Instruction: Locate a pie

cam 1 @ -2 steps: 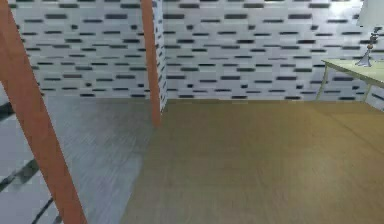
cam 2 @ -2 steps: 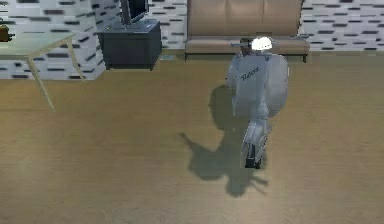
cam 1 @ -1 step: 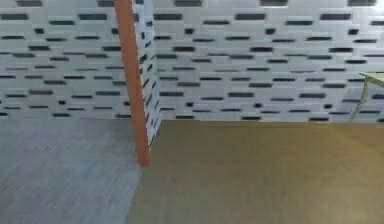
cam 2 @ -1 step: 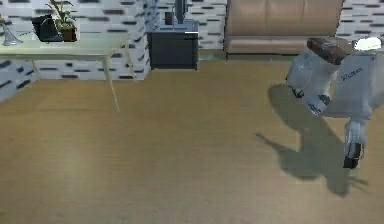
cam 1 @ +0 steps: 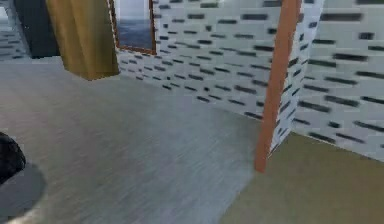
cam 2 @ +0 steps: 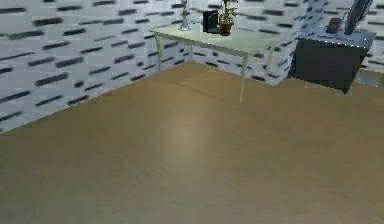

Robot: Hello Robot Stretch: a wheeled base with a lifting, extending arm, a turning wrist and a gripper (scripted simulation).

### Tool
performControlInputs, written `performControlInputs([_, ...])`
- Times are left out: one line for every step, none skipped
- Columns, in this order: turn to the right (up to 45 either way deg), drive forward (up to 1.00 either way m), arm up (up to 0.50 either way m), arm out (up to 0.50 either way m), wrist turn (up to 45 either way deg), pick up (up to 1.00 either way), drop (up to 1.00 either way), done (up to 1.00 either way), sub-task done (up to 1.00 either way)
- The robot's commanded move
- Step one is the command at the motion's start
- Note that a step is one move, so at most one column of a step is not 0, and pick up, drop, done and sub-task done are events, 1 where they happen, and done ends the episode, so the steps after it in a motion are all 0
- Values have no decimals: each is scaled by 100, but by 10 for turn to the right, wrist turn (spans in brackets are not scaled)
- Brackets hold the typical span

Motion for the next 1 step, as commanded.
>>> performControlInputs([0,45,0,0,0,0,0,0,0])
